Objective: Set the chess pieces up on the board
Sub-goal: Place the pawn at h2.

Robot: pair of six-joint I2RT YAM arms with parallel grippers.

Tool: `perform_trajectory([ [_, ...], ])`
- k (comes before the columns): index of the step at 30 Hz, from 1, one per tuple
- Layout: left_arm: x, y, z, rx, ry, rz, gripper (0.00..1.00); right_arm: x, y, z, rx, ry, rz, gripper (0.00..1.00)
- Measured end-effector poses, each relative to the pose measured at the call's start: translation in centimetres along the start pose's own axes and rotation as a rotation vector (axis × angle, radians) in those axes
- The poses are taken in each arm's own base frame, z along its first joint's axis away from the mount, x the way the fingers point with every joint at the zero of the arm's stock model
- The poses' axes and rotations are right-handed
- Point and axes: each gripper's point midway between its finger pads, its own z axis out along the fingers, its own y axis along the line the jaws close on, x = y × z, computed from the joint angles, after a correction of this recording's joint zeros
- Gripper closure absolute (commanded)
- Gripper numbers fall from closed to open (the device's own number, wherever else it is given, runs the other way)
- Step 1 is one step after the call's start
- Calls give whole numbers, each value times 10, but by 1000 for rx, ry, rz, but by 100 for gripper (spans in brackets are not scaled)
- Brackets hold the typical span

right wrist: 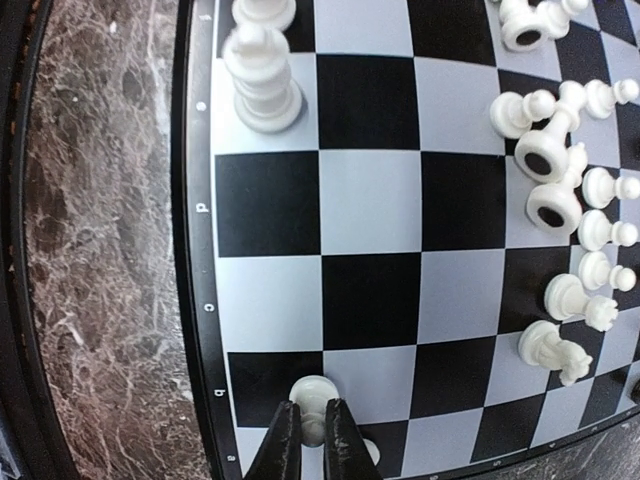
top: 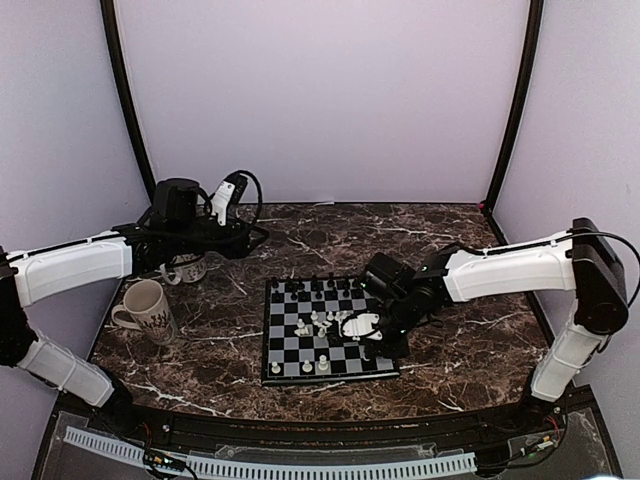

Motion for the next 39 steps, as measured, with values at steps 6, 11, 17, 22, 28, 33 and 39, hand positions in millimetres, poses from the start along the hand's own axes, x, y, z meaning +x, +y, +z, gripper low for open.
perform_trajectory([
  [6,-2,-3,-2,15,-4,8,45,7,-9,8,43,50,-5,93],
  [11,-7,-7,-8,27,-22,12,45,8,-14,8,72,59,-7,92],
  [17,-7,-11,-8,54,-20,12,46,7,-18,10,89,62,-8,88],
  [22,-6,-14,-8,67,-17,11,46,9,-18,13,86,72,-1,81],
  [28,-5,-16,-8,81,-16,11,47,12,-17,14,80,84,6,73],
  [33,-5,-17,-8,89,-15,11,47,5,-18,4,61,80,15,70],
  [39,-2,-22,-7,121,-4,10,50,-27,-53,-35,85,-50,95,70],
])
